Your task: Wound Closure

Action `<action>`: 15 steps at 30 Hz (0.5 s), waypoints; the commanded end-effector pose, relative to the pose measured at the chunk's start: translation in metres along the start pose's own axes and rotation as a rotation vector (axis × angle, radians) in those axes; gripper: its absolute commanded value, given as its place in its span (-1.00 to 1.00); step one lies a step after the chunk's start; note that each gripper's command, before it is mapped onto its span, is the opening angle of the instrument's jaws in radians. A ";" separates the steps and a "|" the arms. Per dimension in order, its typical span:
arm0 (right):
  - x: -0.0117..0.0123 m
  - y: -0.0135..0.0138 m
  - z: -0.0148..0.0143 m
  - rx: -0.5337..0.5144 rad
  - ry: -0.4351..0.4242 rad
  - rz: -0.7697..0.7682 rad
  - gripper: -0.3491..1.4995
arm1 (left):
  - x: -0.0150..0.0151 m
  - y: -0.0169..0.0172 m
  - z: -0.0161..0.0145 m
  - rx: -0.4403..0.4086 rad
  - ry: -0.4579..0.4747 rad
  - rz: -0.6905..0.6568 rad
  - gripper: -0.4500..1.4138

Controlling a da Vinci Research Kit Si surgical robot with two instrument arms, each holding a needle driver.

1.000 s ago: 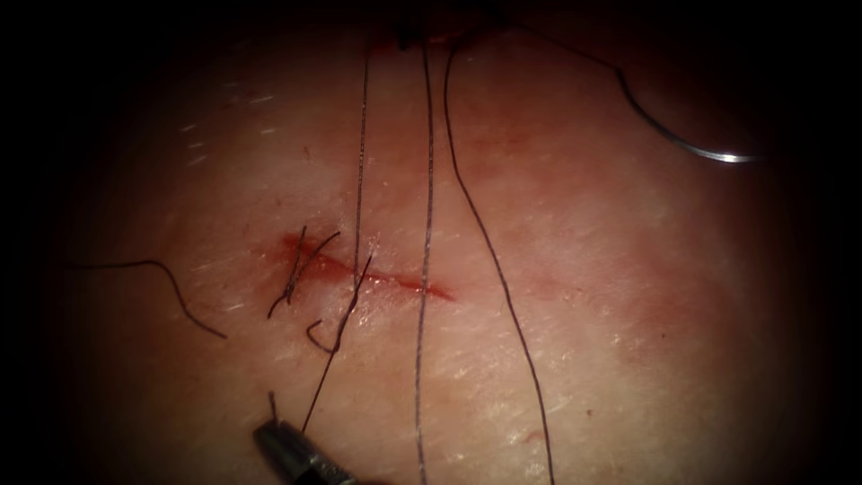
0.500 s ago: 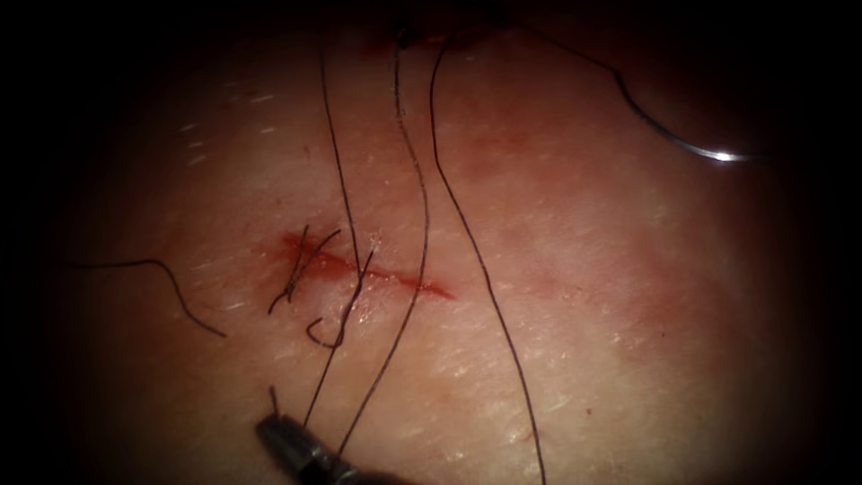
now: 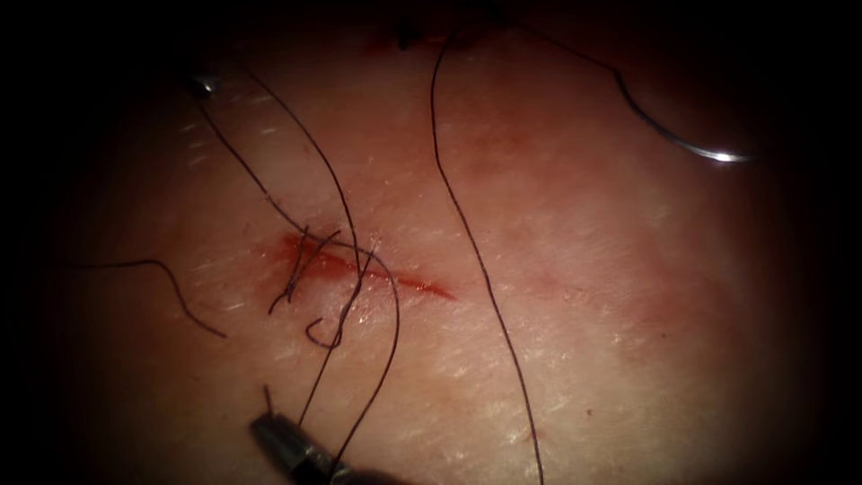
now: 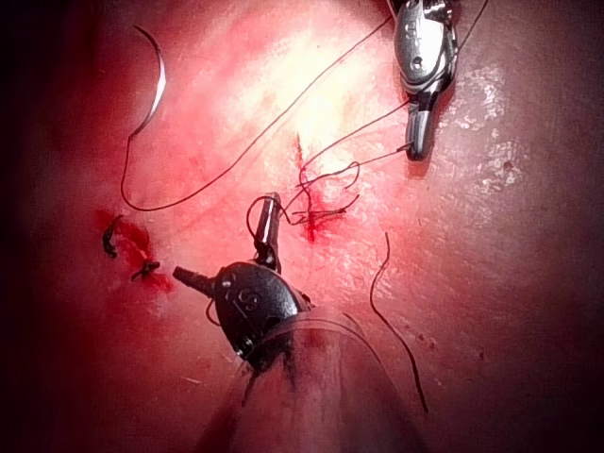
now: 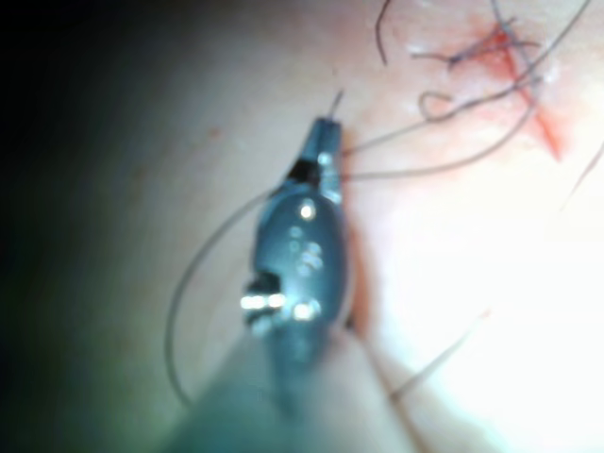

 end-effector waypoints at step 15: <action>-0.0013 -0.0017 0.0001 0.020 -0.008 0.004 -1.00 | -0.0055 0.0004 0.0079 0.057 -0.295 0.162 0.51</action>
